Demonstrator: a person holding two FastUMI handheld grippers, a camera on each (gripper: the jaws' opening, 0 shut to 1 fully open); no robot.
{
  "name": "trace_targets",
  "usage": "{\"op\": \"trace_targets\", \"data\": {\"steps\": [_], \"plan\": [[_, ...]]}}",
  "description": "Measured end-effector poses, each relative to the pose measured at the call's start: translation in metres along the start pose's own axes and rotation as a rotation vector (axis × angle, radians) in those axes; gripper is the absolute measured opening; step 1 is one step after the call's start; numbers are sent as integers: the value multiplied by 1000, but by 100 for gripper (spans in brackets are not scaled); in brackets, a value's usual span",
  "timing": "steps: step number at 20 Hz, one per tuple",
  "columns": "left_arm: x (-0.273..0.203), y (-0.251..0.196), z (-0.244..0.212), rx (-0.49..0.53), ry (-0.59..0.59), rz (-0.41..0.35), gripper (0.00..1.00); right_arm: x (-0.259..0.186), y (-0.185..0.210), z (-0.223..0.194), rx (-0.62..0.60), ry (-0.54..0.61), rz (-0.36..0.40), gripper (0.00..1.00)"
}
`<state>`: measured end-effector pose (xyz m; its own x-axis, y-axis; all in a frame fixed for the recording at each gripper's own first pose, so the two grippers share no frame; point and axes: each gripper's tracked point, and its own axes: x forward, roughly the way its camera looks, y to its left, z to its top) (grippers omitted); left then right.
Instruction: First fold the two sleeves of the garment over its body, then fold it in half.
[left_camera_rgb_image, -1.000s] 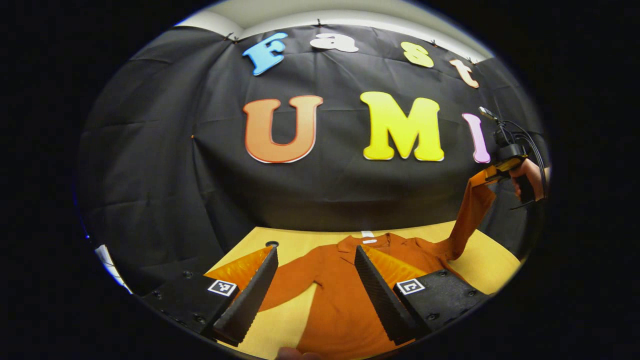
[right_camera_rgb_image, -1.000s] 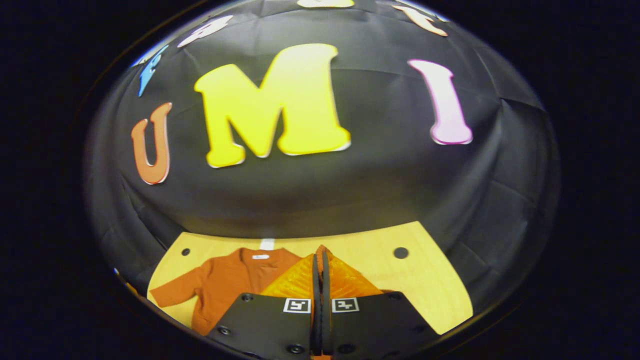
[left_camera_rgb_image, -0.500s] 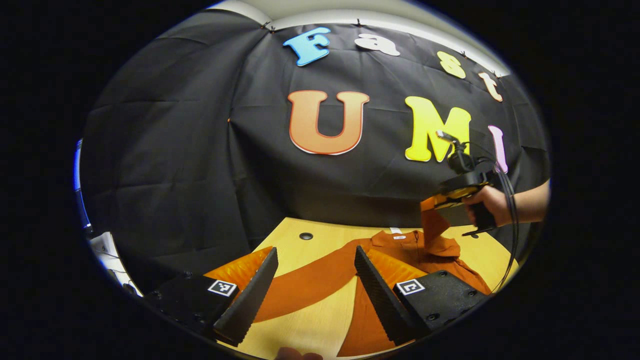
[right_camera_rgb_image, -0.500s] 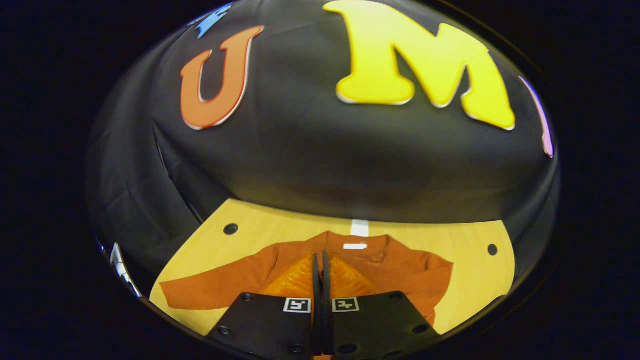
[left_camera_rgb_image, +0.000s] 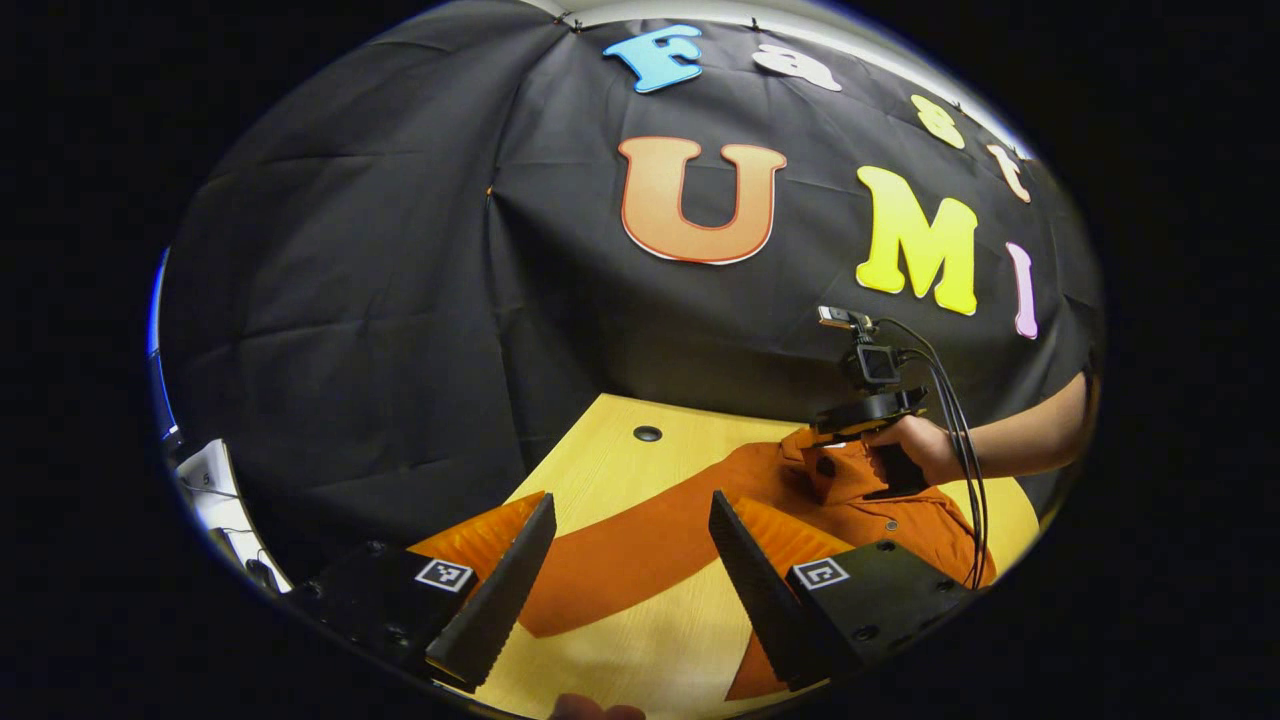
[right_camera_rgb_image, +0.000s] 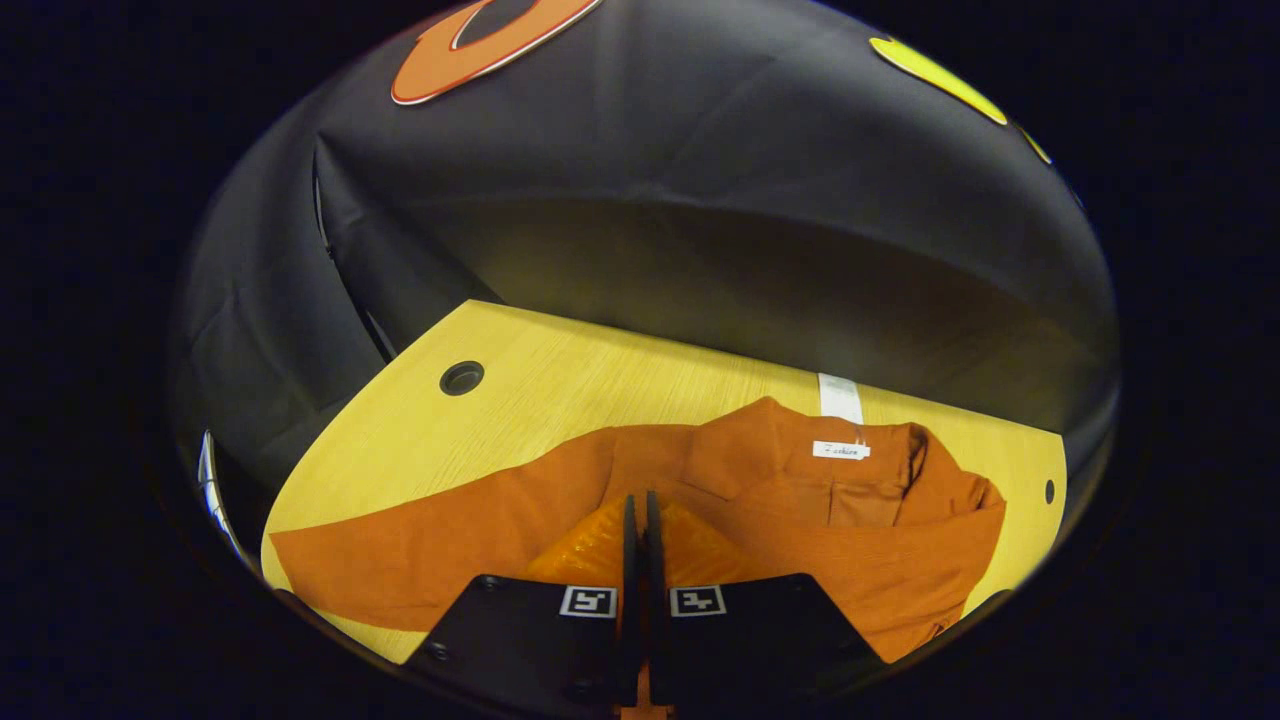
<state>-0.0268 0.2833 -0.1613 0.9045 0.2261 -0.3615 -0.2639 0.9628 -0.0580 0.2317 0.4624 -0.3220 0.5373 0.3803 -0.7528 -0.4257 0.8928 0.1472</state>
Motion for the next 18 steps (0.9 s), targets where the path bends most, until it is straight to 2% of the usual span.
{"op": "trace_targets", "data": {"steps": [2, 4, 5, 7, 9, 10, 12, 14, 15, 16, 18], "plan": [[6, 3, 2, -4, 0, 11, 100, 5, 15, -3, 43, -1, 51, 7], [12, 9, -1, -9, 2, 25, 100, 2, 26, -2, 64, -7, 103, 14], [13, 12, -4, -14, 5, 33, 100, -1, 38, 0, 75, -12, 144, 22], [16, 19, -8, -24, 7, 51, 100, -7, 50, -4, 56, -7, 184, 52], [18, 28, -14, -31, 10, 74, 100, -19, 53, 0, 34, -40, 192, 78], [17, 33, -19, -31, 18, 85, 100, -27, 55, 4, 35, -62, 202, 78], [16, 45, -30, -29, 23, 114, 100, -42, 52, 6, 33, -77, 206, 85], [17, 59, -46, -42, 44, 139, 100, -65, 51, 7, 32, -92, 218, 86], [19, 65, -55, -50, 58, 151, 100, -82, 53, 8, 29, -106, 234, 82], [21, 73, -69, -59, 80, 170, 100, -100, 54, 8, 18, -122, 250, 86], [27, 84, -92, -76, 122, 197, 100, -142, 53, 1, -16, -150, 284, 86]]}}
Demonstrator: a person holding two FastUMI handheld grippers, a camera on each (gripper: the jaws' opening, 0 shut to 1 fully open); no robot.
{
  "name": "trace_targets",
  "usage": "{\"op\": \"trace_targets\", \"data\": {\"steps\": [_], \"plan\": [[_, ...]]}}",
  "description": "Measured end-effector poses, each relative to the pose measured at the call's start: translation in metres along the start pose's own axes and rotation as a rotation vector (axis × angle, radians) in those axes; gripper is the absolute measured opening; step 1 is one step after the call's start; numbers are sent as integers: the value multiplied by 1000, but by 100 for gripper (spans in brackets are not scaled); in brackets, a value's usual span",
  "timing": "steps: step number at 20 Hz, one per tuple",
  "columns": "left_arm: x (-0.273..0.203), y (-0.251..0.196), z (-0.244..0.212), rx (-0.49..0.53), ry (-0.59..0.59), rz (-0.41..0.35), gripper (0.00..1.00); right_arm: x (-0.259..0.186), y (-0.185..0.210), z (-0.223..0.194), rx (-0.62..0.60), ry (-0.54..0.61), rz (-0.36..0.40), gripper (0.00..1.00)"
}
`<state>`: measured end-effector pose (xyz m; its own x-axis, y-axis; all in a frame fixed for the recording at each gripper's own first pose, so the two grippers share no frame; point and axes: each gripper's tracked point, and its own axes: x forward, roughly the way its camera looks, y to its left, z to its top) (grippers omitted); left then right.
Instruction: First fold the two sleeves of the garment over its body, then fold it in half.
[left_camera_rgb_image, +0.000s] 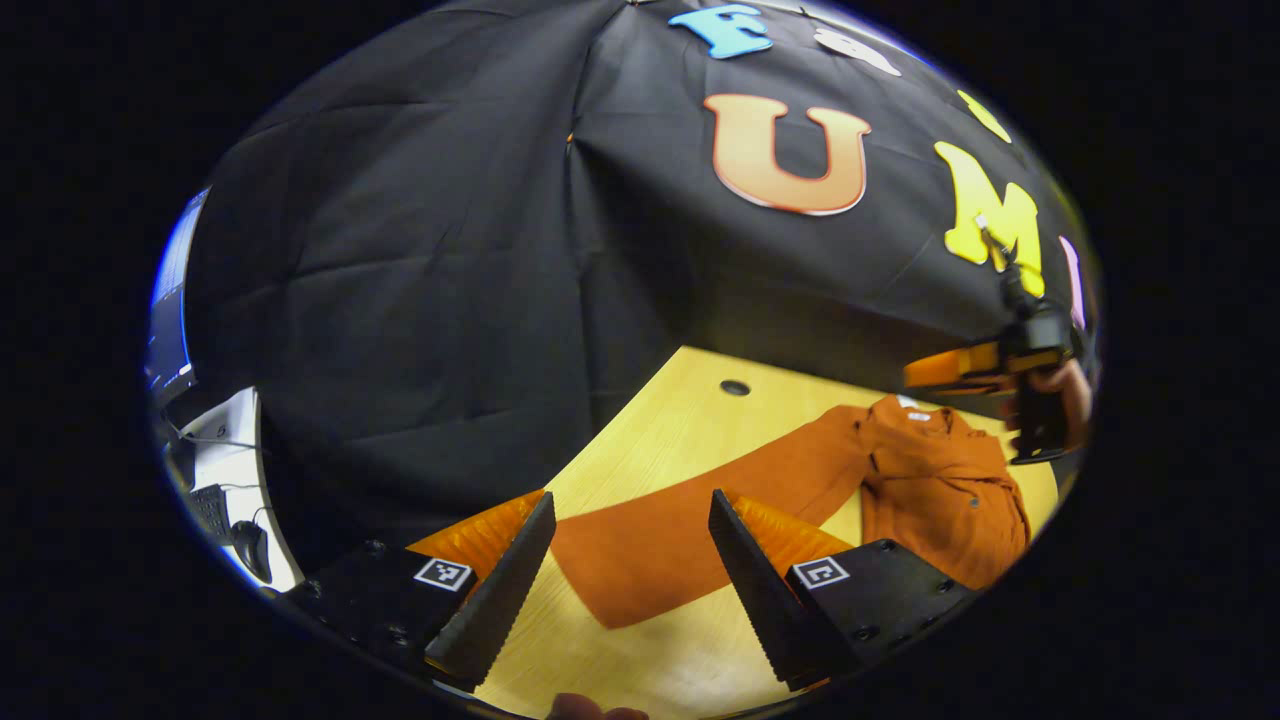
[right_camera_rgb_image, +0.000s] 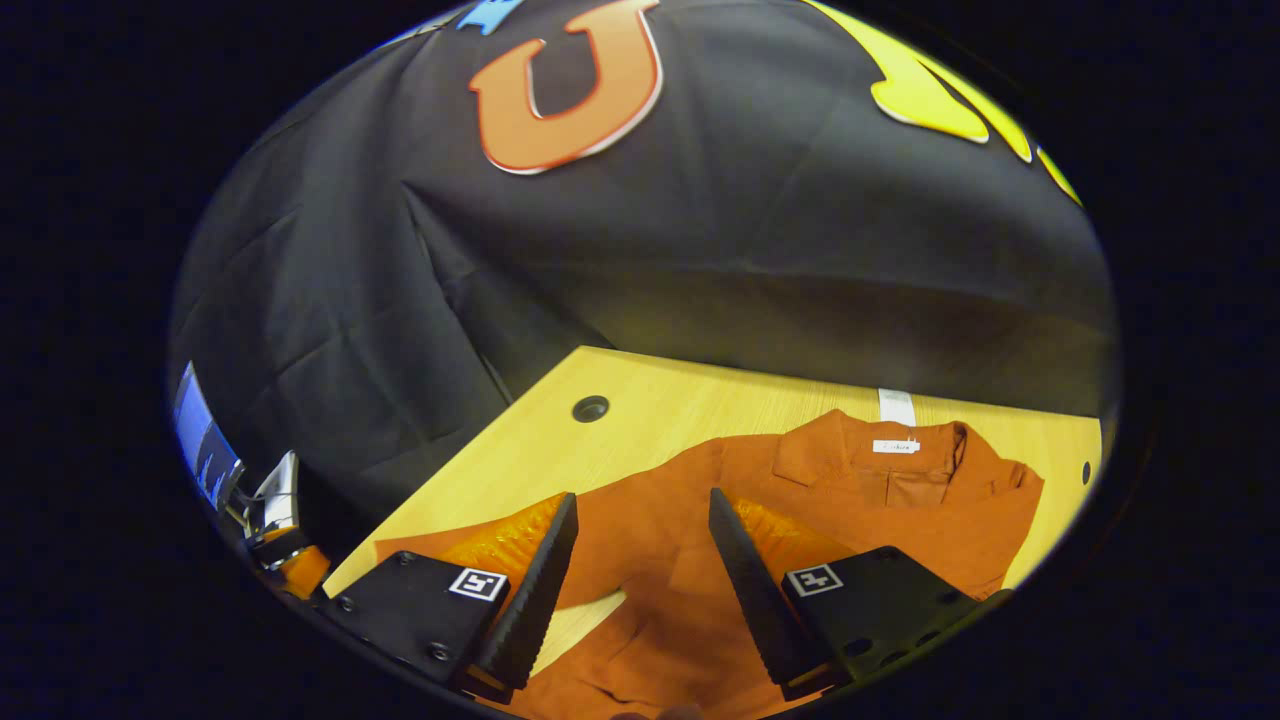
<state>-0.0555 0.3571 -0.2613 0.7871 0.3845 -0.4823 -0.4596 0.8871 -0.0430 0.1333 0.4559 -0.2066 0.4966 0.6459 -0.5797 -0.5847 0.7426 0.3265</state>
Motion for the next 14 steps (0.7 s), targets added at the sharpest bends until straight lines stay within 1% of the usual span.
{"op": "trace_targets", "data": {"steps": [2, 5, 6, 7, 8, 10, 14], "plan": [[15, 4, -19, -15, 47, 11, 100, -41, 3, -6, -22, -15, 17, 86], [37, 14, -47, -33, 118, 48, 100, -100, -5, -15, -9, -26, 2, 86], [43, 14, -54, -45, 134, 58, 100, -116, -11, -13, 3, -37, -9, 82], [46, 15, -60, -52, 151, 72, 100, -130, -21, -12, 3, -50, -31, 81], [49, 16, -66, -56, 168, 80, 100, -146, -33, -8, 1, -66, -57, 85], [54, 13, -76, -61, 194, 93, 100, -170, -53, 0, 10, -99, -103, 85], [58, 11, -80, -26, 177, 148, 100, -203, -83, 7, 44, -139, -171, 85]]}}
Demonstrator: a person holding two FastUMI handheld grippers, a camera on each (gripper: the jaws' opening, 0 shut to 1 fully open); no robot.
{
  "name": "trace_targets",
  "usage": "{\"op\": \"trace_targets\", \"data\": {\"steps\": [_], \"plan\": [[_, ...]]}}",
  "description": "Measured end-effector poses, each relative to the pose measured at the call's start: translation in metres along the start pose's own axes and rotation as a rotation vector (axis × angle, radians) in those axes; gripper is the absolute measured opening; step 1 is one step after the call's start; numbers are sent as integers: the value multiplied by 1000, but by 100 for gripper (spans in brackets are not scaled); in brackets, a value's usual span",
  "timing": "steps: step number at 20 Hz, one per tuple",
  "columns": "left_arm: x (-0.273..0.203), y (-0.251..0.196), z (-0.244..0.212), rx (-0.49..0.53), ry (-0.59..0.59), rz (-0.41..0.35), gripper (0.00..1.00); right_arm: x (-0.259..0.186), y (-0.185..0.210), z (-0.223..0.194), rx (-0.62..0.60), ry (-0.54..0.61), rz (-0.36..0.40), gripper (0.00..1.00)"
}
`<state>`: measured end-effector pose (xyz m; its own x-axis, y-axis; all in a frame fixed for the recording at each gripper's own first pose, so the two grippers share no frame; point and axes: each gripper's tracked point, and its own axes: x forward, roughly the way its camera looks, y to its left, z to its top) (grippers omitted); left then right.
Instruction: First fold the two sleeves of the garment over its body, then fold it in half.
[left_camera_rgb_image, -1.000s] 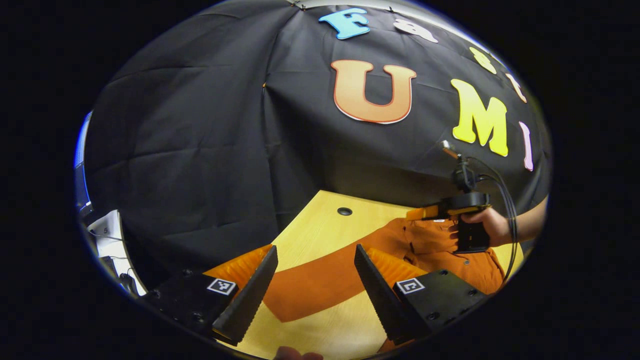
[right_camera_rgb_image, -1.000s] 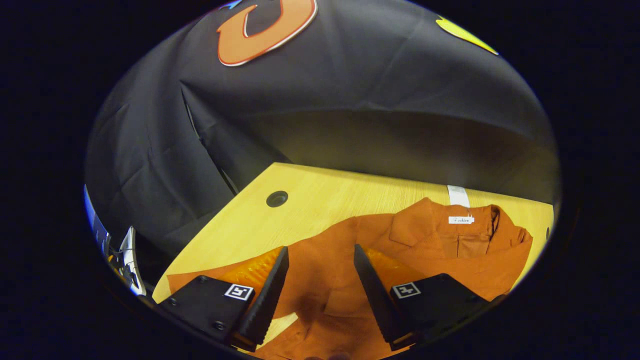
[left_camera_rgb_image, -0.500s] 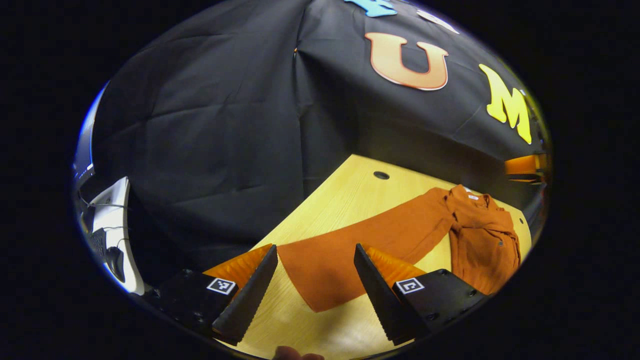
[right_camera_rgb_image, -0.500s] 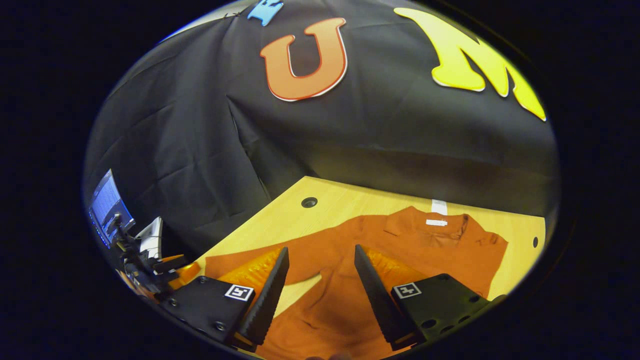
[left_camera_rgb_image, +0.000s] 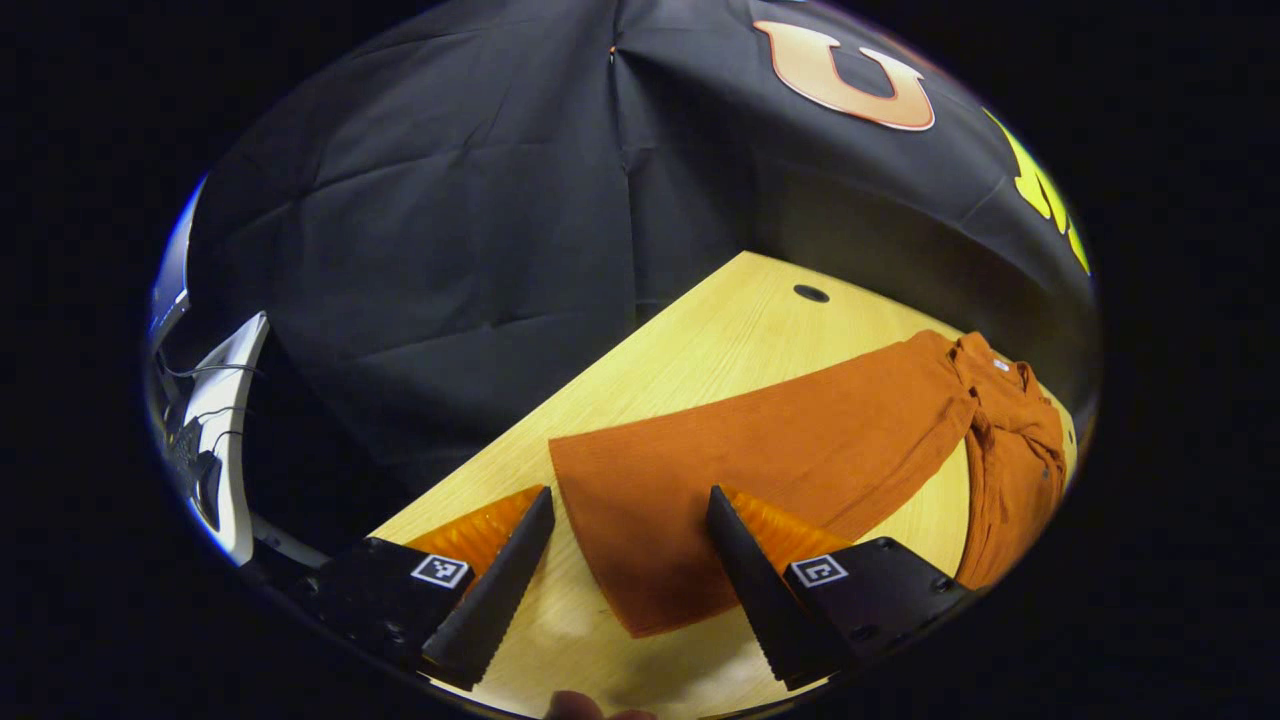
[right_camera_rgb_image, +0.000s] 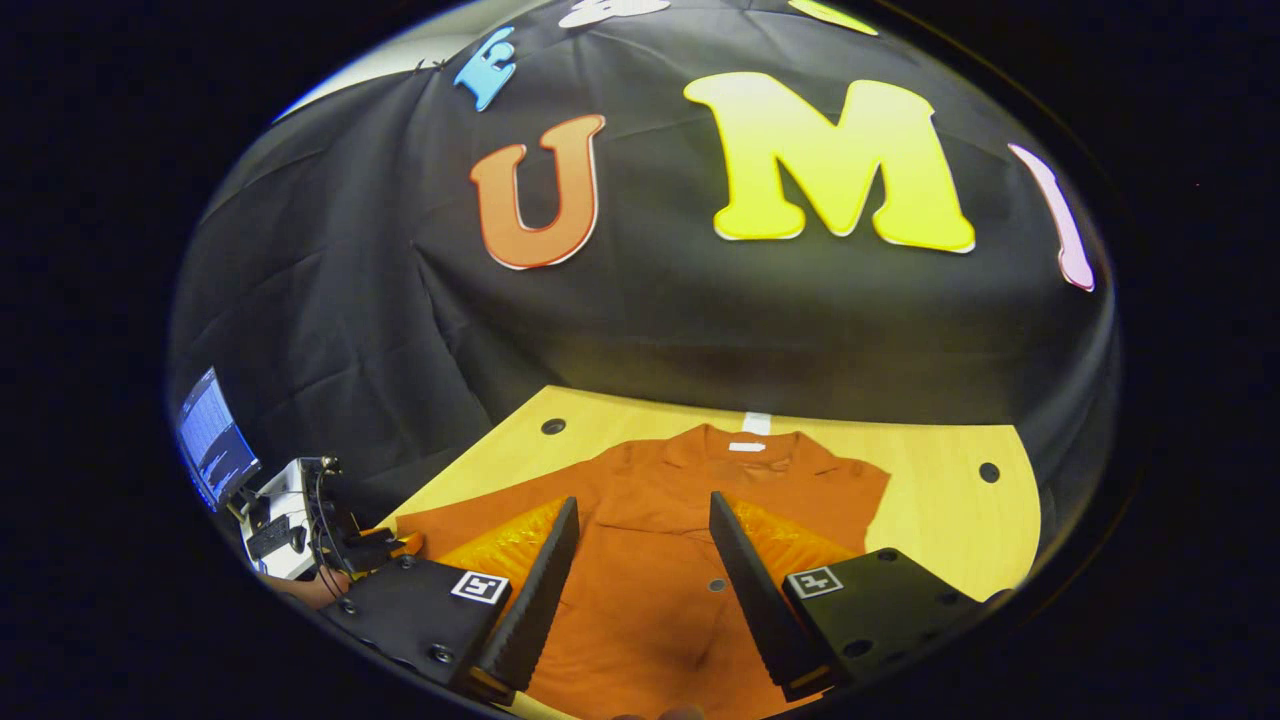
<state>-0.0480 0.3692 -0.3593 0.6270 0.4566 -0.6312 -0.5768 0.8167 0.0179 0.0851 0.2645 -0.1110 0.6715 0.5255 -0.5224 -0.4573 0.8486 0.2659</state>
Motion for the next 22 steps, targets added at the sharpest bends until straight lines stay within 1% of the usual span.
{"op": "trace_targets", "data": {"steps": [2, 4, 5, 6, 8, 10, 12, 13, 14, 18, 22], "plan": [[0, 1, 0, -19, -3, 19, 100, -10, -8, 2, 24, -6, -13, 85], [0, 5, -1, -26, -1, 34, 94, -19, -19, 3, 34, -12, -26, 85], [0, 5, -2, -22, 2, 35, 88, -24, -23, 4, 35, -17, -30, 85], [-1, 2, -1, -18, 1, 31, 84, -29, -27, 5, 34, -20, -34, 85], [3, -5, 0, -7, -1, 27, 66, -38, -34, 6, 30, -24, -44, 85], [5, -13, 5, 7, -9, 12, 38, -49, -39, 7, 32, -33, -49, 85], [6, -15, 7, 23, -6, 22, 10, -60, -43, 8, 34, -40, -50, 85], [4, -22, 7, 13, 13, -4, 4, -66, -46, 8, 35, -43, -53, 85], [0, -33, 13, -5, 10, -35, 4, -70, -51, 9, 39, -52, -57, 86], [-20, -60, 60, -1, -51, -108, 3, -87, -72, 9, 47, -87, -76, 85], [-43, -110, 129, 10, -114, -187, 3, -110, -83, 8, 54, -132, -62, 86]]}}
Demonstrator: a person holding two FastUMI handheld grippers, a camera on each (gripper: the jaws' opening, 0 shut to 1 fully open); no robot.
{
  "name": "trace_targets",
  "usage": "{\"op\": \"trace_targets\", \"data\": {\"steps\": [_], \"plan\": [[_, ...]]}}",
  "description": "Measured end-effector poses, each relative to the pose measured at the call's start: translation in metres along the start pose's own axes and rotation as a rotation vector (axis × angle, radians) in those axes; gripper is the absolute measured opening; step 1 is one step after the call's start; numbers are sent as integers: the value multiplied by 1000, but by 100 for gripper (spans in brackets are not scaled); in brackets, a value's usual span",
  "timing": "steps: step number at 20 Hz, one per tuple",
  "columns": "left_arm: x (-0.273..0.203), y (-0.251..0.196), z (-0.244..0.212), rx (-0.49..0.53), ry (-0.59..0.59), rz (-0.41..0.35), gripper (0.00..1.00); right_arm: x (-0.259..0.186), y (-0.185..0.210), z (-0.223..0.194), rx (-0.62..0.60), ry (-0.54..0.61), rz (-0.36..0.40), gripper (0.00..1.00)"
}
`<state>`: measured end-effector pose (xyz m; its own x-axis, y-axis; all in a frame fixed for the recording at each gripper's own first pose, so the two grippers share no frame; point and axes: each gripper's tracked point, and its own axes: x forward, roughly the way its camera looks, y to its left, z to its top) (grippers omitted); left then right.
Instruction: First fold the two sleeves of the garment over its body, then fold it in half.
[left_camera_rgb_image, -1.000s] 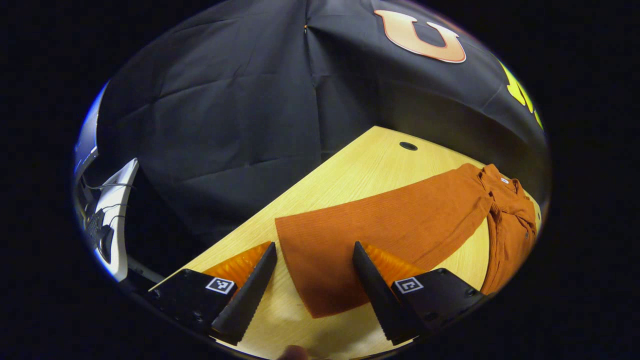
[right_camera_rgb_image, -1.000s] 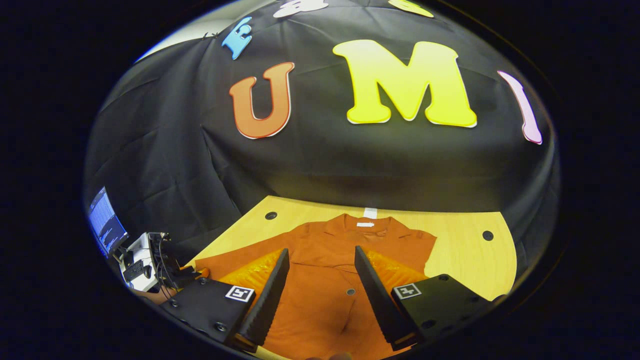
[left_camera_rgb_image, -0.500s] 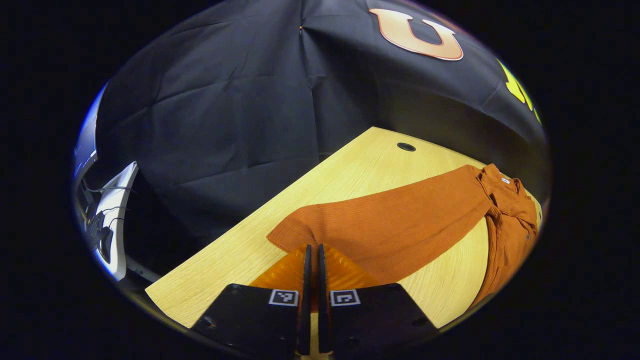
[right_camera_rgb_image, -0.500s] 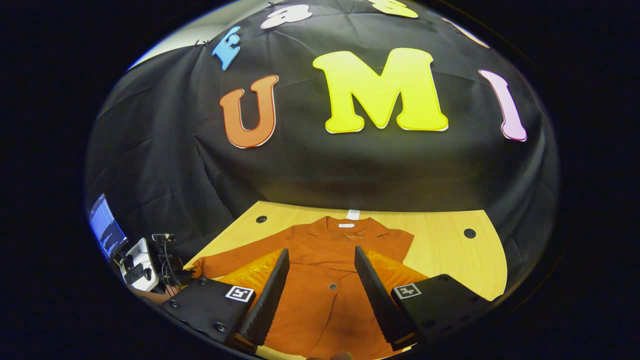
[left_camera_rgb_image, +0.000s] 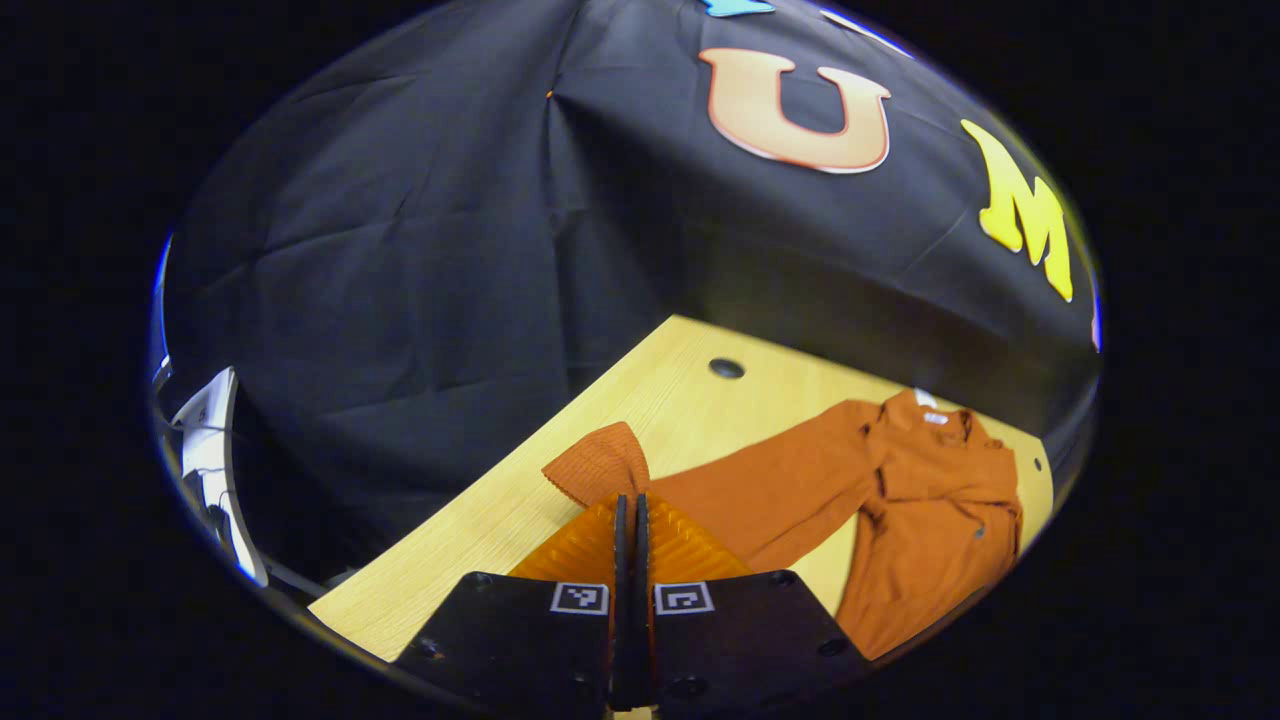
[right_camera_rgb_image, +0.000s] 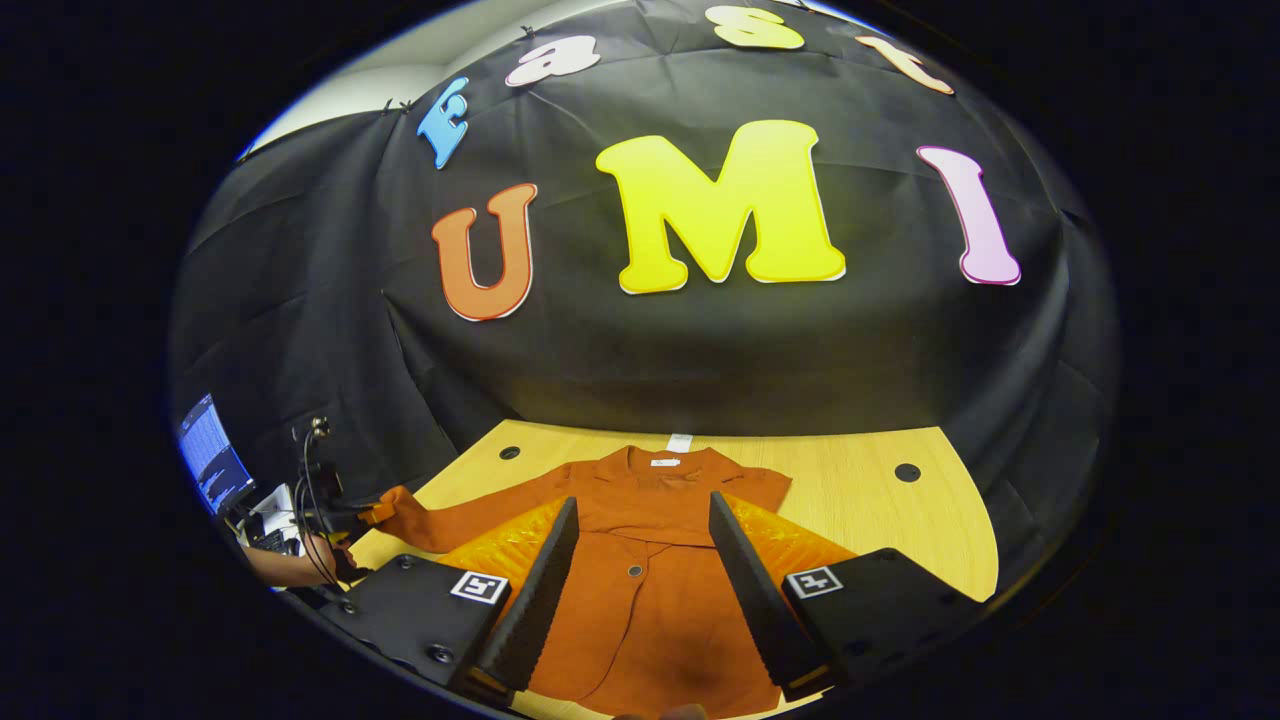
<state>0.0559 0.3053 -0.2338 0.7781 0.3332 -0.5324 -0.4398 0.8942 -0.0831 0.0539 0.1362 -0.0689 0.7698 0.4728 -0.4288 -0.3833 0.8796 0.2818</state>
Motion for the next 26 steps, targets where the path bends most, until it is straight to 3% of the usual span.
{"op": "trace_targets", "data": {"steps": [7, 12, 17, 18, 19, 22, 26], "plan": [[-14, -144, 102, 46, -104, -178, 3, -48, -61, -1, 61, -83, -35, 85], [-21, -270, 122, 147, -127, -302, 3, -95, -139, -4, 142, -125, -133, 85], [-12, -394, 60, 238, -36, -417, 3, -147, -220, -27, 182, -140, -284, 85], [-11, -414, 44, 250, -13, -433, 3, -158, -230, -31, 188, -136, -311, 80], [-7, -432, 25, 267, 12, -447, 3, -168, -239, -35, 191, -130, -339, 85], [13, -468, -28, 320, 84, -449, 3, -193, -260, -46, 195, -112, -417, 85], [42, -491, -76, 407, 138, -398, 3, -213, -275, -64, 222, -83, -492, 85]]}}
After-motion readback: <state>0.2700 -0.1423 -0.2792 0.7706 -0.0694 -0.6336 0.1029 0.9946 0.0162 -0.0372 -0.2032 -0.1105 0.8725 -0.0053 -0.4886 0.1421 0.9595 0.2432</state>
